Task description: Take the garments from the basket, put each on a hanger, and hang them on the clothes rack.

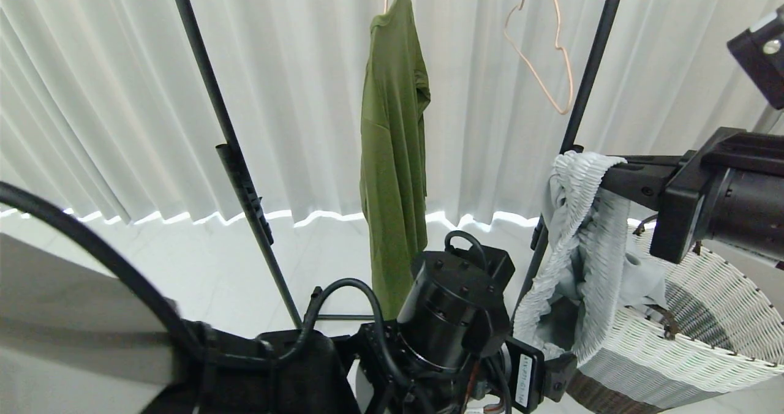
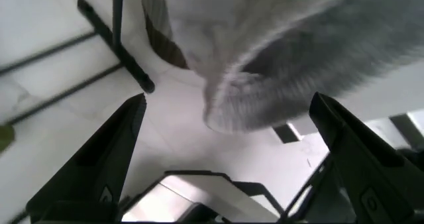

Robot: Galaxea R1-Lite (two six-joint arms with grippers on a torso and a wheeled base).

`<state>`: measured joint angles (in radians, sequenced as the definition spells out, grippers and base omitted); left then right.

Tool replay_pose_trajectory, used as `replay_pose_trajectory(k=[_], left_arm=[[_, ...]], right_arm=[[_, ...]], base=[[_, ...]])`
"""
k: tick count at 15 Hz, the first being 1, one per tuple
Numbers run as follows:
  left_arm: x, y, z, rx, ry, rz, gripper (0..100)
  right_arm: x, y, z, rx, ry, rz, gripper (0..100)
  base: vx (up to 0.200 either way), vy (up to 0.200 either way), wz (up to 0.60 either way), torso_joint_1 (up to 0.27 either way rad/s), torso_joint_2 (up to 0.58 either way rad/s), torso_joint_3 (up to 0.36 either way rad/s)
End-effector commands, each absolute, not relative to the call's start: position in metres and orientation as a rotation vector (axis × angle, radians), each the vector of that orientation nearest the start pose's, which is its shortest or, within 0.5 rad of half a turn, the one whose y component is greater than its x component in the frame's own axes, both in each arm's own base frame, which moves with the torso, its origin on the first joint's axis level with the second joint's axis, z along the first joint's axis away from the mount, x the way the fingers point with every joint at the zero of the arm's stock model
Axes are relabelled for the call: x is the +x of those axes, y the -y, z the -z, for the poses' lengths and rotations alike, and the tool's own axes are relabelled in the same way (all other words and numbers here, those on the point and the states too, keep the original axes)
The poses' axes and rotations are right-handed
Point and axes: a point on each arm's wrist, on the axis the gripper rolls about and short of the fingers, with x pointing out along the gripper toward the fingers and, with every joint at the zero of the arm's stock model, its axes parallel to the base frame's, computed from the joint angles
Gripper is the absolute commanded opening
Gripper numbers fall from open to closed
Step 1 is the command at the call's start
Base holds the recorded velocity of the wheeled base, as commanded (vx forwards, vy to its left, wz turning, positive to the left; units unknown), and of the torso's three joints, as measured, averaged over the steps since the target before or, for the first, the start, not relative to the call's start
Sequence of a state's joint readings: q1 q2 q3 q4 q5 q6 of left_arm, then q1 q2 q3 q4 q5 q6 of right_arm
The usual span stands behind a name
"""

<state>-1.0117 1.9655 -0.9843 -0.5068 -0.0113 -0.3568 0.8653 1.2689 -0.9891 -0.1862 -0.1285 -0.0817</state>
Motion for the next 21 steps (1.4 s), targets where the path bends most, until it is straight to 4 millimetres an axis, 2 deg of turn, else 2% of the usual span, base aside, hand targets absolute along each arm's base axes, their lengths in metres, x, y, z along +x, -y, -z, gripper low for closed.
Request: replay_pose_trajectory(k=[1,4,8,9,11,14,15,18,21], left_arm=[[0.206,0.323,-0.093,-0.087,-0.679,0.859,100],[0.212,0.313,-0.079,-0.090,-0.718,0.788,100],[0.221,0.304,-0.076,-0.138,-0.742,0.732,100],[0.221,0.303,-0.076,-0.136,-0.742,0.723,0],[0.220,0.300,-0.079,-0.130,-0.726,0.697,0],[0.208,0.275,-0.112,-0.146,-0.647,0.682,0],[0.204,0.257,-0.129,-0.131,-0.594,0.676,0],[0.186,0.202,-0.164,-0.098,-0.482,0.651,0],[0.166,0.156,-0.205,-0.104,-0.437,0.596,0]], right_arm=[[0.132,-0.151,-0.304,-0.107,-0.050,-0.741,0],[0.133,-0.150,-0.306,-0.086,-0.048,-0.739,0],[0.133,-0.151,-0.305,-0.074,-0.056,-0.745,0],[0.133,-0.151,-0.305,-0.075,-0.058,-0.743,0],[0.135,-0.149,-0.304,-0.076,-0.061,-0.728,0],[0.145,-0.142,-0.294,-0.087,-0.090,-0.669,0],[0.145,-0.142,-0.291,-0.087,-0.093,-0.665,0],[0.151,-0.149,-0.283,-0.080,-0.077,-0.684,0],[0.160,-0.161,-0.280,-0.077,-0.053,-0.730,0]], base=[[0.000,0.000,0.00,0.000,0.00,0.000],[0.000,0.000,0.00,0.000,0.00,0.000],[0.000,0.000,0.00,0.000,0.00,0.000],[0.000,0.000,0.00,0.000,0.00,0.000],[0.000,0.000,0.00,0.000,0.00,0.000],[0.000,0.000,0.00,0.000,0.00,0.000],[0.000,0.000,0.00,0.000,0.00,0.000],[0.000,0.000,0.00,0.000,0.00,0.000],[0.000,0.000,0.00,0.000,0.00,0.000]])
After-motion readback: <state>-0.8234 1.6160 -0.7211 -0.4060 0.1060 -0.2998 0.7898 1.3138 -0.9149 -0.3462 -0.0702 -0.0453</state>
